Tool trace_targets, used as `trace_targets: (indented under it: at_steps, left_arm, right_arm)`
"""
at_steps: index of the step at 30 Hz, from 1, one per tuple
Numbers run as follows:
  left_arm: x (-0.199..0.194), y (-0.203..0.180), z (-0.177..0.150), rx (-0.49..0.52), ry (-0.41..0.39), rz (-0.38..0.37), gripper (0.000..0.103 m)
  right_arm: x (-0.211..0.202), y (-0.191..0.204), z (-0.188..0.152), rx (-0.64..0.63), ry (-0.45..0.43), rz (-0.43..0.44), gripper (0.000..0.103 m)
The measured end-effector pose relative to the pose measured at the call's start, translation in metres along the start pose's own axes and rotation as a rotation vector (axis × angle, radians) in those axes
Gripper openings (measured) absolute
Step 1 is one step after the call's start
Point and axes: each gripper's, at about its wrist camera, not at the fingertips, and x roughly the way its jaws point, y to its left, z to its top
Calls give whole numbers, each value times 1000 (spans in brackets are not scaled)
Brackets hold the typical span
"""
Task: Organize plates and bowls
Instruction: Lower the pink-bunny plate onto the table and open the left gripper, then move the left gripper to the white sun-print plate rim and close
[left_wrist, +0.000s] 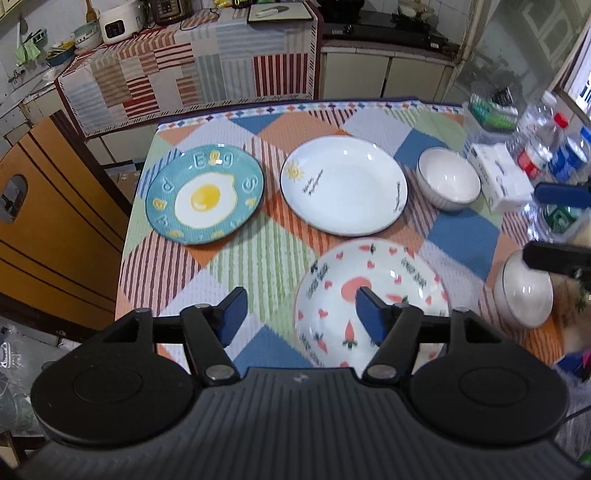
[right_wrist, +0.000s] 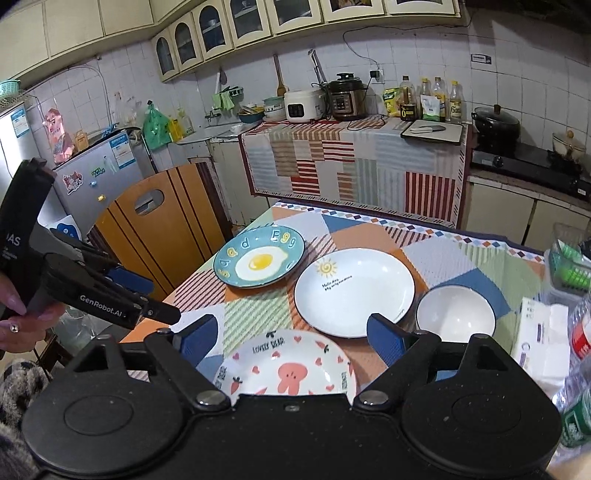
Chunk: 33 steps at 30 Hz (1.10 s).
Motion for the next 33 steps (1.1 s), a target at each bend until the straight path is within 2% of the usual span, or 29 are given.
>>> trace_targets:
  at_steps: [2, 6, 11, 14, 19, 22, 25, 27, 29, 31, 33]
  left_arm:
    - [4, 1, 8, -10, -28, 6, 75]
    - [18, 5, 22, -34, -75, 22, 80]
    - [49, 15, 26, -69, -156, 64, 84]
    - [74, 21, 25, -73, -183, 93, 84]
    - [116, 34, 20, -125, -165, 67, 84]
    - [137, 37, 19, -131, -153, 87, 84]
    - [155, 41, 22, -168, -143, 74, 84]
    - [169, 47, 24, -239, -117, 24, 82]
    - [186, 53, 24, -320, -77, -16, 81]
    - [201, 55, 23, -361, -49, -16, 80]
    - [208, 56, 23, -380, -68, -30, 80]
  right_arm:
    - [9, -4, 7, 3, 15, -6, 97]
    - [31, -19, 16, 54, -4, 7, 97]
    - [60, -45, 9, 189, -106, 23, 97]
    - [90, -65, 5, 316, -38, 11, 97]
    - [137, -91, -19, 471, 56, -14, 93]
    - [159, -96, -31, 523, 109, -28, 91]
    - [175, -102, -38, 573, 123, -63, 86]
    - [186, -108, -45, 657, 150, -79, 79]
    - [196, -113, -49, 702, 173, -107, 65]
    - [202, -113, -51, 699, 152, -135, 65]
    - [207, -113, -53, 698, 136, -139, 63]
